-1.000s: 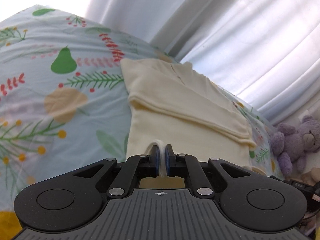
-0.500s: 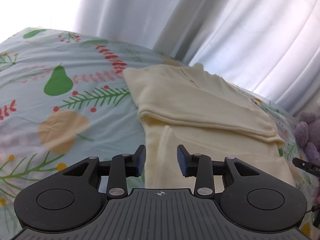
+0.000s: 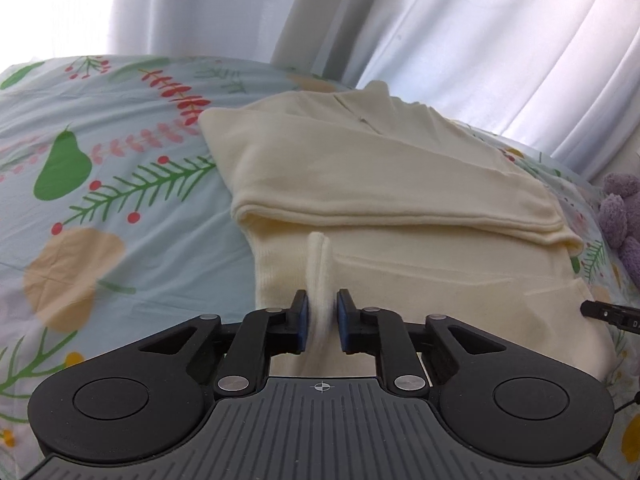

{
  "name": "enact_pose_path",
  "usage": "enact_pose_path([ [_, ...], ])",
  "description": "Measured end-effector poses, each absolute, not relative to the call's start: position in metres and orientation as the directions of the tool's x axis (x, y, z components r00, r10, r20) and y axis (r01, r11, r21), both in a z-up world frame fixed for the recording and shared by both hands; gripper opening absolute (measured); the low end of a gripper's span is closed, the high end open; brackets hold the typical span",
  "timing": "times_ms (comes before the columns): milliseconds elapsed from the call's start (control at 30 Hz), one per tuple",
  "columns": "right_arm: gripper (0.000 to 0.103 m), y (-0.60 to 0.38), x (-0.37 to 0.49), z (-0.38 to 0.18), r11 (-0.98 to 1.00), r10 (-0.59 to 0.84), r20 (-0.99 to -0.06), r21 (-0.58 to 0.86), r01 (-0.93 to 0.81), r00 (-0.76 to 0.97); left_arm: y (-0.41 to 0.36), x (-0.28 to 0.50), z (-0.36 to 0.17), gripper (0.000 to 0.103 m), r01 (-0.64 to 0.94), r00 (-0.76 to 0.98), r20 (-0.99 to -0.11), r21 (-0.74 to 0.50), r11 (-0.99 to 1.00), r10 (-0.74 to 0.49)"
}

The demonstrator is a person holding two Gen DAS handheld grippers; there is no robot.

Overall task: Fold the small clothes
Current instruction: 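Lift the hem with both grippers and fold it over toward the collar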

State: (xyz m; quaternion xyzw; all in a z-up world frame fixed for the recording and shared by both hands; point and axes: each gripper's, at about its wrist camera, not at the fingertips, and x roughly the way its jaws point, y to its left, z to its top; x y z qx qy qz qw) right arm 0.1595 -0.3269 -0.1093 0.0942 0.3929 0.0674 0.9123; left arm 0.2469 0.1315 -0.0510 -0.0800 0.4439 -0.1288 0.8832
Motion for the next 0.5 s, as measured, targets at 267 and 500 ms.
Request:
enact_pose_path([
  [267,0.006,-0.306,0.157,-0.102,0.987,0.159,-0.697,0.104,-0.121,0.699,0.119,0.246,-0.048,0.009,0.192,0.594,-0.767,-0.158,0.969,-0.243],
  [500,0.005,-0.298,0.152,-0.048,0.988,0.152,-0.571,0.065,-0.140,0.807,0.127,0.238,0.013,0.009,0.205,0.723,-0.622,-0.221,0.953,-0.300],
])
